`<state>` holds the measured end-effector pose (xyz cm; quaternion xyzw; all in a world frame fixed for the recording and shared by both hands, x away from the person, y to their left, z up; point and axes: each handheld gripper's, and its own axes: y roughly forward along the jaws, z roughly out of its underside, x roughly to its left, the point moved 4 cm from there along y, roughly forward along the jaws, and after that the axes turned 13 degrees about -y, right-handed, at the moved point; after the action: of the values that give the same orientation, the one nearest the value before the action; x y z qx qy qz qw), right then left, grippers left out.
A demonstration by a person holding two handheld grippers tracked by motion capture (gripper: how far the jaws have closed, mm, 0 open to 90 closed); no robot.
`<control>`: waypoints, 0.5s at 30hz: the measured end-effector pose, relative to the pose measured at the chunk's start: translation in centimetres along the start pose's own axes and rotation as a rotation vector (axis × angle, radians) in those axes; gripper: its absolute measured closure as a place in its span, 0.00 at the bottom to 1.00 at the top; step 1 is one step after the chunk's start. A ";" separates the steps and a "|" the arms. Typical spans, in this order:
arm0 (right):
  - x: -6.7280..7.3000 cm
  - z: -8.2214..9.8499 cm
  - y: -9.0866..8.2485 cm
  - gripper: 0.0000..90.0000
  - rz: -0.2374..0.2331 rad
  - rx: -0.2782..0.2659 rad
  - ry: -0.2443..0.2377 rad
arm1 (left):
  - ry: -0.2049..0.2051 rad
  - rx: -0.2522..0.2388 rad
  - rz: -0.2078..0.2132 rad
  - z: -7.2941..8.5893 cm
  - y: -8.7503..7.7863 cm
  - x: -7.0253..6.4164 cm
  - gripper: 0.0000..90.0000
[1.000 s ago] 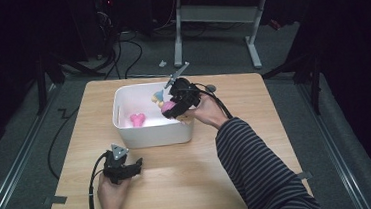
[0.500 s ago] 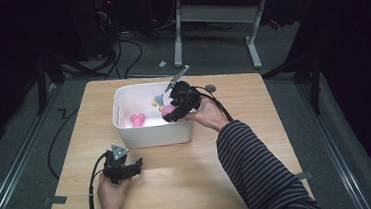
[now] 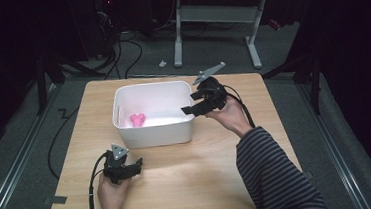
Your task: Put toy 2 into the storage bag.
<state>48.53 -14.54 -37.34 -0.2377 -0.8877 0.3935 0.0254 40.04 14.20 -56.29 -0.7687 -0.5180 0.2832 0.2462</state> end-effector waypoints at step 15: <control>-2.3 7.0 -6.3 0.39 0.162 -0.055 0.162 | 0.000 0.000 -0.001 0.0 0.0 0.0 0.29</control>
<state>46.42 -23.95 -37.36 -0.3404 -0.8711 0.3491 0.0586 40.02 14.20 -56.29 -0.7684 -0.5183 0.2831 0.2464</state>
